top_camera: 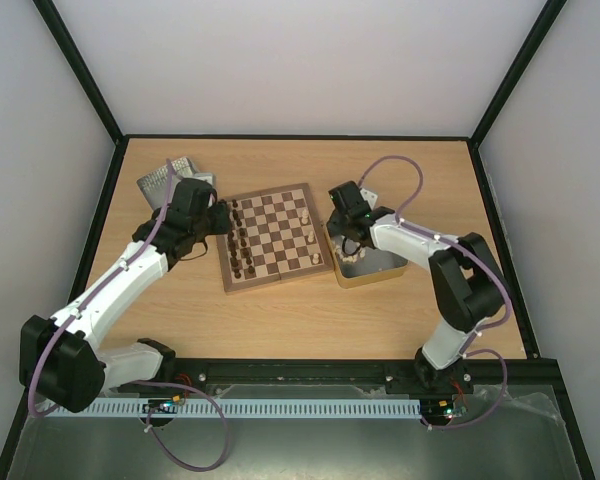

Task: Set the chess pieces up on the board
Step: Pick up the chess piece from the storage box.

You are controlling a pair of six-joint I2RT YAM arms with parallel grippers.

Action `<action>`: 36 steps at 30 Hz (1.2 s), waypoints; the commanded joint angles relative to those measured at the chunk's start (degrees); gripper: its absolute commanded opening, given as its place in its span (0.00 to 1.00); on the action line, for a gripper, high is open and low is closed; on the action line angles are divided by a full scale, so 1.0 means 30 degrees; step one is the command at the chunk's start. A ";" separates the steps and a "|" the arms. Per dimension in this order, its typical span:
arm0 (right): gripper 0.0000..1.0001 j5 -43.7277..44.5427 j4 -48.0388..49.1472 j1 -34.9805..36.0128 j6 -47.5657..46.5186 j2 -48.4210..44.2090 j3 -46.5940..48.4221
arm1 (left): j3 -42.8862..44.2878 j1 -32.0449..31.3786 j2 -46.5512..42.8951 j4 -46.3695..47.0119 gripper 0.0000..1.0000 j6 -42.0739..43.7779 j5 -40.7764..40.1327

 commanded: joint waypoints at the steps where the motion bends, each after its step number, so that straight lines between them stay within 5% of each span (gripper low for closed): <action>1: 0.30 0.1300 -0.1447 -0.0014 -0.3491 0.1551 0.1561 | -0.0216 0.0173 -0.0040 0.0216 0.51 0.0086 -0.0003; 8: 0.19 0.1584 -0.2175 -0.0014 -0.4714 0.2037 0.1589 | -0.0274 0.0210 -0.0024 0.0220 0.51 0.0082 -0.0040; 16: 0.24 0.1904 -0.2149 -0.0177 -0.5586 0.3302 0.2216 | -0.0245 0.0225 0.0027 0.0200 0.51 0.0082 0.0004; 22: 0.19 0.2547 -0.1929 -0.0196 -0.5883 0.3686 0.2453 | -0.0230 0.0266 0.0082 0.0238 0.51 0.0085 0.0107; 28: 0.05 0.2841 -0.1573 -0.0192 -0.5998 0.2625 0.1832 | -0.0246 0.0300 0.0074 0.0232 0.51 0.0073 0.0191; 36: 0.03 0.2106 -0.2648 -0.0207 -0.5579 -0.0057 0.1613 | -0.0246 0.0358 -0.0041 0.0255 0.51 0.0053 0.0239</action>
